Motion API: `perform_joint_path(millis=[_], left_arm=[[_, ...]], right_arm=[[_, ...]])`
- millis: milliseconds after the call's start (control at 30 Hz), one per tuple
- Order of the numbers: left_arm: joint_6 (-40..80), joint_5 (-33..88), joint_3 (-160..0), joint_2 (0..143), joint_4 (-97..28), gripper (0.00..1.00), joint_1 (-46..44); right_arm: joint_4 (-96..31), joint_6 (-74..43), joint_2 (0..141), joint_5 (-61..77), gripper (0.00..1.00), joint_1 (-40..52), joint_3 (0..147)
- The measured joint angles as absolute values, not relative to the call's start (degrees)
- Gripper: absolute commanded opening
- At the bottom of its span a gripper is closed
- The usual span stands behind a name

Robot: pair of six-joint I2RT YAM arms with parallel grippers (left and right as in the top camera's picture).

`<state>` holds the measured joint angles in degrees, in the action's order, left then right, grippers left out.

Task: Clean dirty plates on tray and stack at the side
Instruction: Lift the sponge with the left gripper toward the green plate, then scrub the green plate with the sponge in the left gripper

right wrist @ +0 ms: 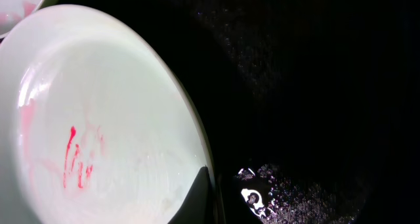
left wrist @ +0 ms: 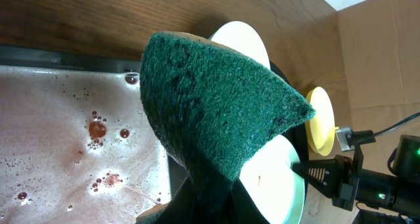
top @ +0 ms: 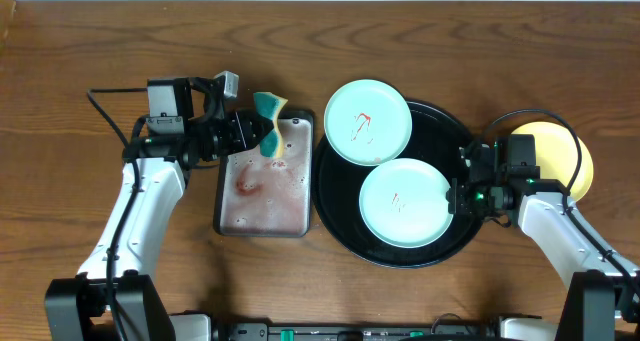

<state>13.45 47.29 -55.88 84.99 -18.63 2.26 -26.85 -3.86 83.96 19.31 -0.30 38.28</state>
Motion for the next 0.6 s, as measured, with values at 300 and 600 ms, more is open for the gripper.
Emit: perform_joint_path(millis=[300,600], left_arm=[[11.92,36.12,-55.79,84.99,-25.69,0.07,-2.61],[12.40,5.93,-55.75,88.84,-29.65,0.07,-17.43]], right_arm=[[-28.21,-3.86,83.96,19.44,0.01,-0.30,38.26],[-28.64,-3.86,83.96,19.46,0.01,-0.30,38.26]])
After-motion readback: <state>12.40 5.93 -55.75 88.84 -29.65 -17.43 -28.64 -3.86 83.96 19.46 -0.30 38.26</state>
